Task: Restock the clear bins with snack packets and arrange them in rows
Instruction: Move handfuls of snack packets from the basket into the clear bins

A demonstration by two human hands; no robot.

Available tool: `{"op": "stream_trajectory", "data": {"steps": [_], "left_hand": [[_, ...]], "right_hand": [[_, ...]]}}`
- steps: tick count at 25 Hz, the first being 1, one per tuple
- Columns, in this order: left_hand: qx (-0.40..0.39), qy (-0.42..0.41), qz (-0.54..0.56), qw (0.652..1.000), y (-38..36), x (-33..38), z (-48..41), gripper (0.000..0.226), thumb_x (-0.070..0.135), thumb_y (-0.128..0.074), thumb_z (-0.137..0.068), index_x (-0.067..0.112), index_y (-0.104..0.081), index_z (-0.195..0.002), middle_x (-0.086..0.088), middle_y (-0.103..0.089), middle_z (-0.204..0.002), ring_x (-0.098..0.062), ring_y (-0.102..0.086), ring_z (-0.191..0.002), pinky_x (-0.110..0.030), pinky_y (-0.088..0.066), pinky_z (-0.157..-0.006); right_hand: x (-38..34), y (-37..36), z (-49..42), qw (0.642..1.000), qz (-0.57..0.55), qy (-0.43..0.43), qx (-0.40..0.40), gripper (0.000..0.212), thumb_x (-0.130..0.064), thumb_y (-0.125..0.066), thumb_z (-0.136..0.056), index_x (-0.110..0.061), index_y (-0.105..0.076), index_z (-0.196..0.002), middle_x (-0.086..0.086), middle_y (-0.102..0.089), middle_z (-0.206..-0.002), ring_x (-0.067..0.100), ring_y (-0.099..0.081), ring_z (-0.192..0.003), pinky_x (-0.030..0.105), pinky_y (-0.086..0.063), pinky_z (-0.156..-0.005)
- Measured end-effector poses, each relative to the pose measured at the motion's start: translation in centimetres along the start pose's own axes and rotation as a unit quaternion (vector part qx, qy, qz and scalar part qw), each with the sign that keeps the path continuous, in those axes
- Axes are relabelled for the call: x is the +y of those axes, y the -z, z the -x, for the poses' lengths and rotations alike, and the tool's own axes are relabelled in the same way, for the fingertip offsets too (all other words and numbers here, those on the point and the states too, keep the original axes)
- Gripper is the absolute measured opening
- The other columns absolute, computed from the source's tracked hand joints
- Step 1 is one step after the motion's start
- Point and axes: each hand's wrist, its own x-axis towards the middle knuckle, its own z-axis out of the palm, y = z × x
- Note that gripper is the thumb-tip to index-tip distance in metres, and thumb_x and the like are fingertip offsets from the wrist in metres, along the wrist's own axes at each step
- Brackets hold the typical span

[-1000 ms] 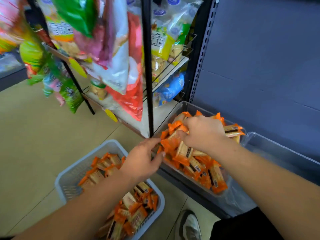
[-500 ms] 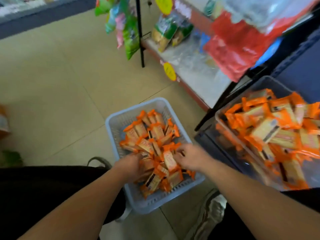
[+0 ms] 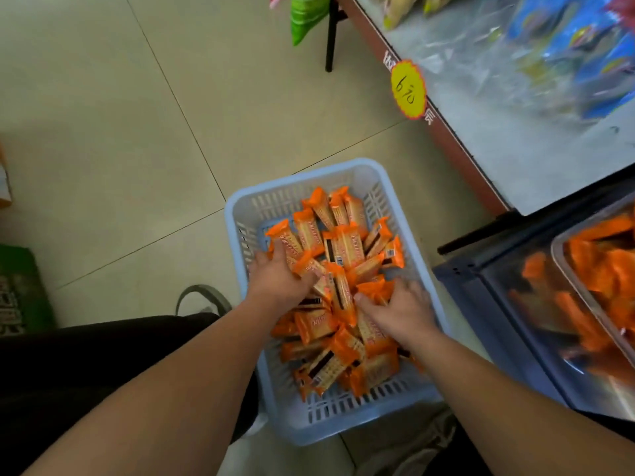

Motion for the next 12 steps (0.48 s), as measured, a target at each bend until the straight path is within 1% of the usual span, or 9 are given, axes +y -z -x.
{"op": "stream_trajectory", "data": {"steps": [2,3,4,6,8,9,10,12], "left_hand": [[-0.008,0.014,-0.042,0.999,0.2,0.3,-1.3,0.116,0.081,-0.064,-0.078,0.025,-0.01,-0.164,-0.022,-0.031,-0.161,-0.044,-0.023,-0.15,-0.053,-0.032,-0.12],[-0.015,0.019,-0.059,0.998,0.2,0.4,-1.7,0.119,0.083,-0.066,-0.075,0.024,-0.011,-0.163,-0.022,-0.034,-0.159,-0.044,-0.025,-0.149,-0.052,-0.033,-0.119],[-0.02,0.021,-0.078,0.997,0.2,0.5,-1.8,0.123,0.085,-0.067,-0.072,0.023,-0.012,-0.162,-0.021,-0.033,-0.158,-0.044,-0.024,-0.148,-0.052,-0.033,-0.119],[-0.016,0.02,-0.115,0.993,0.0,0.6,-1.8,0.127,0.091,-0.063,-0.068,0.018,-0.017,-0.161,-0.02,-0.032,-0.158,-0.044,-0.025,-0.148,-0.052,-0.032,-0.119],[0.004,0.02,-0.145,0.989,-0.1,0.7,-1.5,0.128,0.095,-0.061,-0.065,0.015,-0.026,-0.158,-0.02,-0.037,-0.153,-0.042,-0.031,-0.143,-0.051,-0.034,-0.118],[0.02,0.017,-0.147,0.989,0.0,0.8,-1.5,0.126,0.094,-0.063,-0.062,0.015,-0.032,-0.155,-0.018,-0.041,-0.15,-0.04,-0.035,-0.14,-0.05,-0.035,-0.116],[0.031,0.013,-0.125,0.992,0.1,1.0,-1.7,0.12,0.092,-0.066,-0.061,0.018,-0.037,-0.151,-0.015,-0.043,-0.147,-0.038,-0.038,-0.138,-0.049,-0.037,-0.115],[0.026,0.017,-0.006,1.0,0.4,1.4,-1.8,0.106,0.077,-0.08,-0.064,0.023,-0.044,-0.147,-0.009,-0.04,-0.147,-0.034,-0.043,-0.136,-0.046,-0.043,-0.113]], "right_hand": [[-0.2,-0.2,0.0,0.998,-0.034,-0.022,-0.049,0.105,-0.084,-0.059,-0.08,-0.028,-0.026,-0.162,0.008,-0.014,-0.168,0.038,-0.009,-0.156,0.055,-0.02,-0.124],[-0.3,-0.3,-0.1,0.996,-0.056,-0.031,-0.067,0.107,-0.084,-0.061,-0.078,-0.032,-0.023,-0.163,0.007,-0.01,-0.17,0.038,-0.005,-0.157,0.057,-0.018,-0.124],[-0.1,-0.4,-0.2,0.994,-0.072,-0.035,-0.074,0.109,-0.085,-0.063,-0.076,-0.035,-0.021,-0.163,0.006,-0.009,-0.171,0.038,-0.004,-0.158,0.058,-0.018,-0.124],[-0.2,-0.3,-0.6,0.993,-0.084,-0.038,-0.076,0.116,-0.089,-0.066,-0.069,-0.038,-0.021,-0.163,0.007,-0.011,-0.171,0.039,-0.01,-0.157,0.058,-0.021,-0.124],[-0.5,-0.1,-0.9,0.99,-0.103,-0.04,-0.083,0.123,-0.091,-0.071,-0.058,-0.04,-0.027,-0.161,0.008,-0.015,-0.168,0.04,-0.017,-0.155,0.058,-0.026,-0.124],[-0.7,-0.1,-0.9,0.989,-0.108,-0.039,-0.089,0.124,-0.091,-0.072,-0.054,-0.041,-0.029,-0.159,0.006,-0.014,-0.167,0.041,-0.015,-0.155,0.059,-0.026,-0.123],[-0.8,-0.2,-0.8,0.988,-0.11,-0.039,-0.097,0.125,-0.091,-0.074,-0.052,-0.042,-0.029,-0.158,0.003,-0.01,-0.166,0.041,-0.009,-0.156,0.061,-0.023,-0.124],[-0.9,-0.1,-0.6,0.988,-0.1,-0.035,-0.109,0.13,-0.092,-0.075,-0.048,-0.044,-0.026,-0.158,0.0,-0.006,-0.165,0.041,0.001,-0.157,0.064,-0.02,-0.124]]}}
